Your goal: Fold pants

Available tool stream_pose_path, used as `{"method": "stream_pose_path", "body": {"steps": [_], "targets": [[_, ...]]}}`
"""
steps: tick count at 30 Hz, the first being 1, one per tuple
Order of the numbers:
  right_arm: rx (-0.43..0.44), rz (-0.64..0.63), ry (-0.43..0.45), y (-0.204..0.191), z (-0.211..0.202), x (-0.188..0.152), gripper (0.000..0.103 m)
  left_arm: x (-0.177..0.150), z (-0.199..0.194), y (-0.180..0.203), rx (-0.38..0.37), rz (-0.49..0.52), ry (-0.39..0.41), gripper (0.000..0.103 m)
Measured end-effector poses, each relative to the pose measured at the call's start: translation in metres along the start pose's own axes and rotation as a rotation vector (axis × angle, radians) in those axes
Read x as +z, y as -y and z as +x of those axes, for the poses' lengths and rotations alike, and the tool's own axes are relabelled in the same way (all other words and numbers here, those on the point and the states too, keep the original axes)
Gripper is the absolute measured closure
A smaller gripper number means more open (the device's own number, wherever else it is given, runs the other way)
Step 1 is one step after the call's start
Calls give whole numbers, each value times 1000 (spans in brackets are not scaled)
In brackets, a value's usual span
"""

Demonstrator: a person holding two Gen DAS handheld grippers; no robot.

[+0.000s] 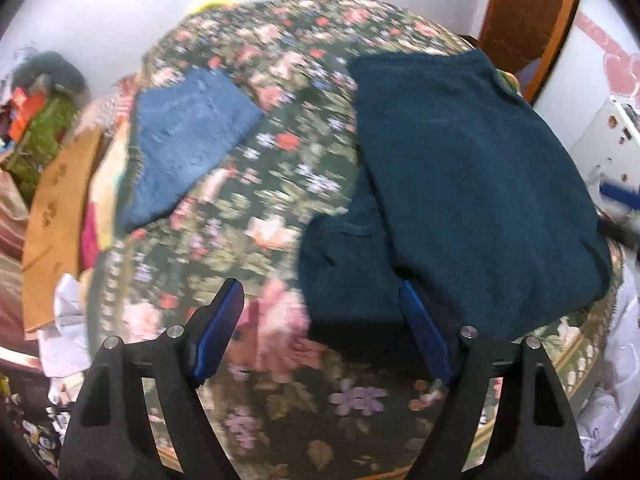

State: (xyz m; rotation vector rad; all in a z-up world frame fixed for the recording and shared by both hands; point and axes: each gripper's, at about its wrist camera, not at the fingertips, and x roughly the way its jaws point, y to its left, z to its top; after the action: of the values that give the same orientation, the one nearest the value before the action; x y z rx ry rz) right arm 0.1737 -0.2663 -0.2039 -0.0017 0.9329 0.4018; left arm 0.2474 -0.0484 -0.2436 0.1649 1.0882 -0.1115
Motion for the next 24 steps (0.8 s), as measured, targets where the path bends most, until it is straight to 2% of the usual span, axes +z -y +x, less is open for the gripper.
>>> {"method": "stream_pose_path", "body": {"steps": [2, 6, 8, 12, 18, 24], "targets": [[3, 4, -40, -2, 14, -11, 30, 0, -1, -11, 27, -14, 16, 22], [34, 66, -52, 6, 26, -28, 30, -5, 5, -27, -12, -39, 1, 21], [55, 89, -59, 10, 26, -27, 30, -6, 3, -26, -6, -31, 8, 21], [29, 49, -51, 10, 18, -17, 30, 6, -6, -26, 3, -28, 30, 22], [5, 61, 46, 28, 6, 10, 30, 57, -28, -27, -51, -34, 120, 22], [-9, 56, 106, 45, 20, 53, 30, 121, -3, -2, -45, 47, 148, 22]]}}
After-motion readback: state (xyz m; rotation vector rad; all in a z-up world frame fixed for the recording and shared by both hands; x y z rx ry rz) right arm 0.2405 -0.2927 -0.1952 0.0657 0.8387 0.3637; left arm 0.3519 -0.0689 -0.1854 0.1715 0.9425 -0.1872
